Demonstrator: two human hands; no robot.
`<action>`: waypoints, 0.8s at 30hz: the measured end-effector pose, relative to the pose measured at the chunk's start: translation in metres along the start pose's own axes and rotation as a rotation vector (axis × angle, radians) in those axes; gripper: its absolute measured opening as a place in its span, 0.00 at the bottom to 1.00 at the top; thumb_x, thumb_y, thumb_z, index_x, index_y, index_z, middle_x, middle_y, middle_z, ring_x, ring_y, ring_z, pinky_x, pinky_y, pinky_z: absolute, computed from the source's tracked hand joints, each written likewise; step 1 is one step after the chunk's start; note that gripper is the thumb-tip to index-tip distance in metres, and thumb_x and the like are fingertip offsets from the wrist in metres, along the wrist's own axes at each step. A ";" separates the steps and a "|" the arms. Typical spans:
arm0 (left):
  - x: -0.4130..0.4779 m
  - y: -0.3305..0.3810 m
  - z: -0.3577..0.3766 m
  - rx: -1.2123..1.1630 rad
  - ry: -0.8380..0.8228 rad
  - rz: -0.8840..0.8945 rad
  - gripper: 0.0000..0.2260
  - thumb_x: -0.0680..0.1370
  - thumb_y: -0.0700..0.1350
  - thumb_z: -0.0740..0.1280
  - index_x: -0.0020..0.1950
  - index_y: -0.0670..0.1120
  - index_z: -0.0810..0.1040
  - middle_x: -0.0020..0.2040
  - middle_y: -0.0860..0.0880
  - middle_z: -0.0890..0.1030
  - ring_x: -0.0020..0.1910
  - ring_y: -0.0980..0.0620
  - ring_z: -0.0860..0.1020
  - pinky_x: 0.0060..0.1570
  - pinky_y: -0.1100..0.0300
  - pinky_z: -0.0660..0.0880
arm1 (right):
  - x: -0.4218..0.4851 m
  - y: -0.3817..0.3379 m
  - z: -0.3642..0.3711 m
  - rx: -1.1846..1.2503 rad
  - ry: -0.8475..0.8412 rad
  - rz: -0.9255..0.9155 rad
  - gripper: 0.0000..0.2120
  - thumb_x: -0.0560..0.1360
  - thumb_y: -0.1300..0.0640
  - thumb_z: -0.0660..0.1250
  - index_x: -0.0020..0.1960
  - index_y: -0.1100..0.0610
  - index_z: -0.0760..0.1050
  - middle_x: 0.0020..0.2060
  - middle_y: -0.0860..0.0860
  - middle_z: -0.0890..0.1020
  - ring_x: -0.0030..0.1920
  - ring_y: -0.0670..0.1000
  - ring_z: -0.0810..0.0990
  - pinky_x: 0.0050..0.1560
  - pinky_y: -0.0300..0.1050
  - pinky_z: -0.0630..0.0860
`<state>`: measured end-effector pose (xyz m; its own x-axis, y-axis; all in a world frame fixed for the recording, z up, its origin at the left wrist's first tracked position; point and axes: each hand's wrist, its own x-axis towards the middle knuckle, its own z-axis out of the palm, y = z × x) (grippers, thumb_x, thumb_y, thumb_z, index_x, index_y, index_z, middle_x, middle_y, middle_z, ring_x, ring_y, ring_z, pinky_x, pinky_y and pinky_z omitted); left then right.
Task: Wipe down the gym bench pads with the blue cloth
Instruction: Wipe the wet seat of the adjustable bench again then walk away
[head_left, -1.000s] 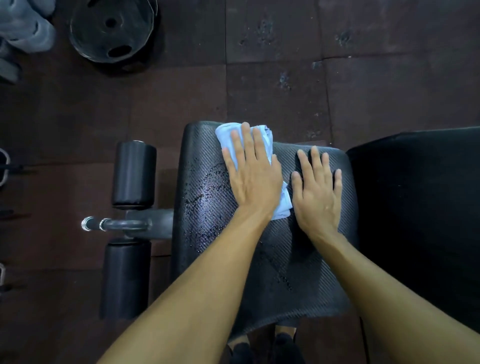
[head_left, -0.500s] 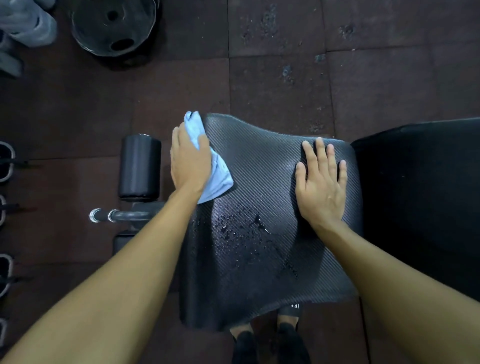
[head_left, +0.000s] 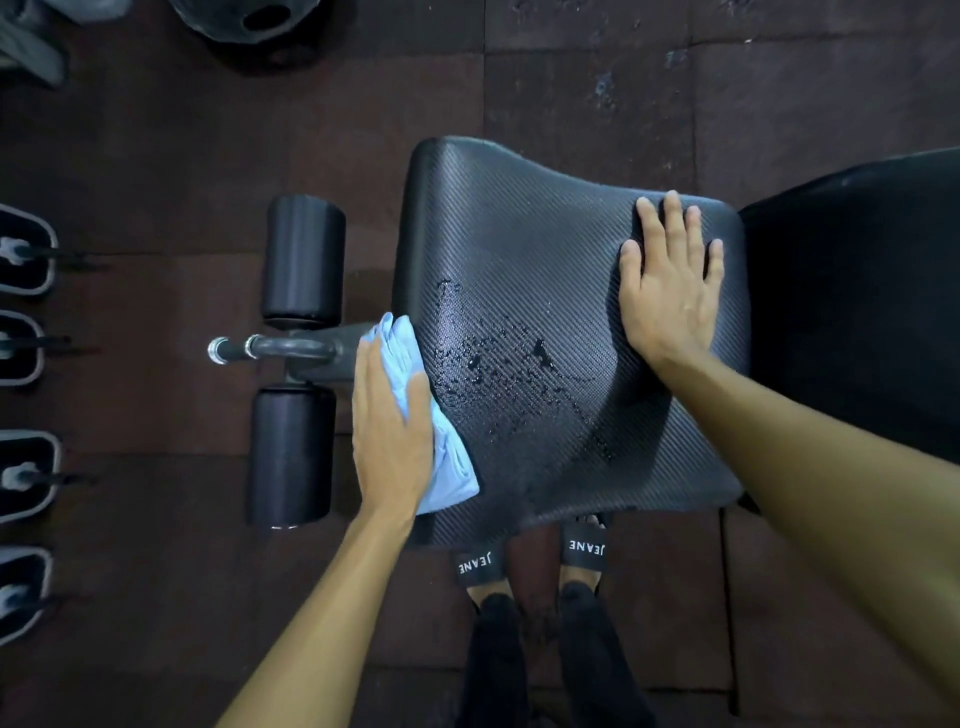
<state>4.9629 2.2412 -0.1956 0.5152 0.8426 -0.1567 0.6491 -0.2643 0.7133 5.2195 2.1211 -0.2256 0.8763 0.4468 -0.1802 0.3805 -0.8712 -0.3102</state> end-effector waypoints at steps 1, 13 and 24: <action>-0.013 -0.004 -0.001 0.019 -0.006 -0.006 0.24 0.83 0.48 0.56 0.79 0.50 0.57 0.79 0.56 0.58 0.77 0.59 0.55 0.76 0.50 0.57 | 0.000 0.000 -0.001 0.011 -0.002 -0.003 0.26 0.85 0.45 0.45 0.82 0.45 0.50 0.82 0.47 0.49 0.81 0.49 0.44 0.79 0.55 0.40; -0.006 0.026 0.035 0.685 -0.081 0.360 0.28 0.82 0.57 0.52 0.79 0.45 0.59 0.80 0.46 0.57 0.79 0.43 0.54 0.76 0.42 0.54 | -0.089 0.052 -0.003 0.085 0.072 0.106 0.26 0.84 0.42 0.53 0.80 0.48 0.59 0.81 0.50 0.55 0.81 0.53 0.51 0.79 0.60 0.48; 0.020 0.064 0.071 0.749 -0.114 0.400 0.28 0.83 0.55 0.52 0.80 0.43 0.54 0.80 0.47 0.54 0.80 0.44 0.49 0.77 0.42 0.48 | -0.091 0.055 0.001 0.096 0.042 0.112 0.26 0.85 0.43 0.49 0.82 0.45 0.52 0.82 0.47 0.50 0.82 0.51 0.47 0.80 0.54 0.49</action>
<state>5.0545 2.2075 -0.2012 0.8115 0.5781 -0.0857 0.5842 -0.8059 0.0964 5.1604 2.0331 -0.2267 0.9241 0.3371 -0.1803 0.2513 -0.8910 -0.3781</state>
